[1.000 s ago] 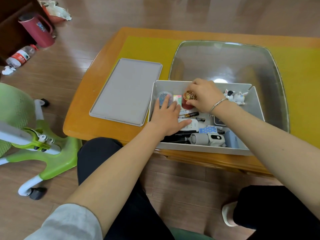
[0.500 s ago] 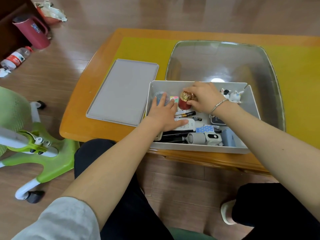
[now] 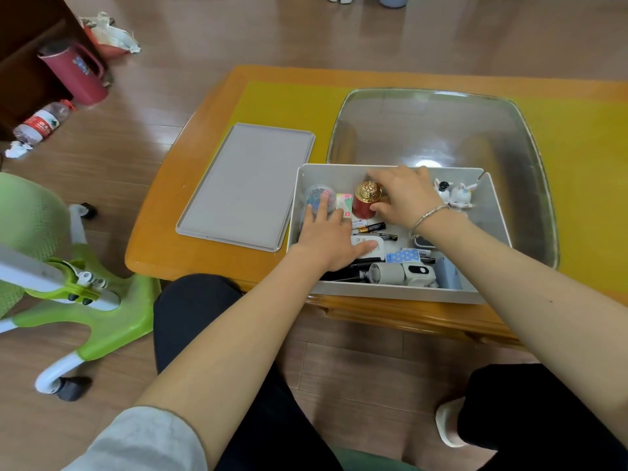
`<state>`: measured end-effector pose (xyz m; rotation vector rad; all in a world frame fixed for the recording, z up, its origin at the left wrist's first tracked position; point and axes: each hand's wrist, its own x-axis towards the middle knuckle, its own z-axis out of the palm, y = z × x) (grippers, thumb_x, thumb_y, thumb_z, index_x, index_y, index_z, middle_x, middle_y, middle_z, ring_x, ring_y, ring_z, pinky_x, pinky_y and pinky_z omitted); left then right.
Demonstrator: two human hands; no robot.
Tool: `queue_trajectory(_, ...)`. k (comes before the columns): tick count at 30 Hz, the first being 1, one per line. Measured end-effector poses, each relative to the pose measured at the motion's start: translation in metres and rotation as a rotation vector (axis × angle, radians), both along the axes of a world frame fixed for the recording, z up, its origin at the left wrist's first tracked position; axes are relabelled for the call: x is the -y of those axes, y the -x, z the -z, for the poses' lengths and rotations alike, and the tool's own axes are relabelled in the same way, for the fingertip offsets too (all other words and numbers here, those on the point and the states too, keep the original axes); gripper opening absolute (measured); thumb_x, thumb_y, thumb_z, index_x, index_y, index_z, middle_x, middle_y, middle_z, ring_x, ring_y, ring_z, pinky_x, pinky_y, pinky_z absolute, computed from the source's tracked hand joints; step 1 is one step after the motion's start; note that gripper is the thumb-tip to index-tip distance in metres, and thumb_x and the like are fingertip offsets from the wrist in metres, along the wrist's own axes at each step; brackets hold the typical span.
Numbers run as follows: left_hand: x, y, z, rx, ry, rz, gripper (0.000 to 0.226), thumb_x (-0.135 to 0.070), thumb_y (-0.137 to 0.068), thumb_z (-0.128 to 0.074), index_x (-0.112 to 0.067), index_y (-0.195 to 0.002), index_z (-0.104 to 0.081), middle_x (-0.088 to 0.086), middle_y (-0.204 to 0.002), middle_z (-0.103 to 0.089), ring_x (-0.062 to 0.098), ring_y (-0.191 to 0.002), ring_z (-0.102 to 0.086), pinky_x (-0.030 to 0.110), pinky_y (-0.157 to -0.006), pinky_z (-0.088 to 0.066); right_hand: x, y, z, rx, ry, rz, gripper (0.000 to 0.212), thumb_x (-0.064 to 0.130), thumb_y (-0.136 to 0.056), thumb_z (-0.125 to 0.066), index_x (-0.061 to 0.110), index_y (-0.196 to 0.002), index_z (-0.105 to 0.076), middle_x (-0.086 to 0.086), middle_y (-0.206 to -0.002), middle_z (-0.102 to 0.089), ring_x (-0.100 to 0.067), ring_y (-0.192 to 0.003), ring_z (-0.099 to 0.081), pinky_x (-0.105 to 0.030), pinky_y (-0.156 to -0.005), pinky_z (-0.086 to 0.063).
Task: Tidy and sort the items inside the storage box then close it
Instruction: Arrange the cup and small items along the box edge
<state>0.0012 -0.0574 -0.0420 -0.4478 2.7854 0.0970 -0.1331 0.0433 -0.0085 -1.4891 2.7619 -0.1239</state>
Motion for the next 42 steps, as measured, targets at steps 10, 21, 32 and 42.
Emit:
queue_trajectory(10, 0.004, -0.008, -0.007, 0.011, -0.021, 0.012, 0.082, -0.071, -0.091, -0.017, -0.018, -0.153, -0.021, 0.005, -0.162, -0.007, 0.028, -0.145, 0.022, 0.058, -0.116, 0.002, -0.04, -0.005, -0.019, 0.131, 0.093, -0.024, 0.042, 0.019, -0.084, -0.063, 0.013, -0.125, -0.057, -0.011, -0.117, -0.061, -0.031, -0.111, -0.053, -0.038, -0.093, -0.039)
queue_trajectory(21, 0.001, -0.031, -0.026, -0.115, -0.134, 0.107, 0.057, -0.045, -0.093, -0.053, -0.02, -0.143, -0.04, 0.006, -0.142, -0.046, 0.027, -0.13, -0.041, 0.045, -0.101, -0.038, -0.074, -0.019, -0.014, 0.56, -0.193, -0.095, 0.034, 0.027, -0.079, -0.073, 0.019, -0.111, -0.066, 0.001, -0.103, -0.067, -0.014, -0.094, -0.062, -0.026, -0.085, -0.048)
queue_trajectory(32, 0.001, -0.019, -0.019, -0.005, -0.153, 0.128, 0.066, -0.059, -0.09, -0.05, -0.024, -0.145, -0.036, 0.004, -0.145, -0.045, 0.026, -0.132, -0.041, 0.05, -0.109, -0.027, -0.076, -0.029, 0.001, 0.466, -0.338, -0.172, 0.071, 0.027, -0.075, -0.073, 0.019, -0.138, -0.043, -0.004, -0.133, -0.053, -0.019, -0.118, -0.052, -0.027, -0.1, -0.041)
queue_trajectory(42, 0.007, -0.007, -0.018, 0.011, -0.12, 0.14, 0.057, -0.043, -0.09, -0.06, -0.016, -0.137, -0.045, 0.007, -0.14, -0.042, 0.027, -0.129, -0.038, 0.047, -0.107, -0.03, -0.087, -0.019, -0.006, 0.559, -0.106, 0.004, 0.065, 0.031, -0.058, -0.088, 0.02, -0.112, -0.053, 0.002, -0.095, -0.058, -0.018, -0.081, -0.062, -0.03, -0.076, -0.049)
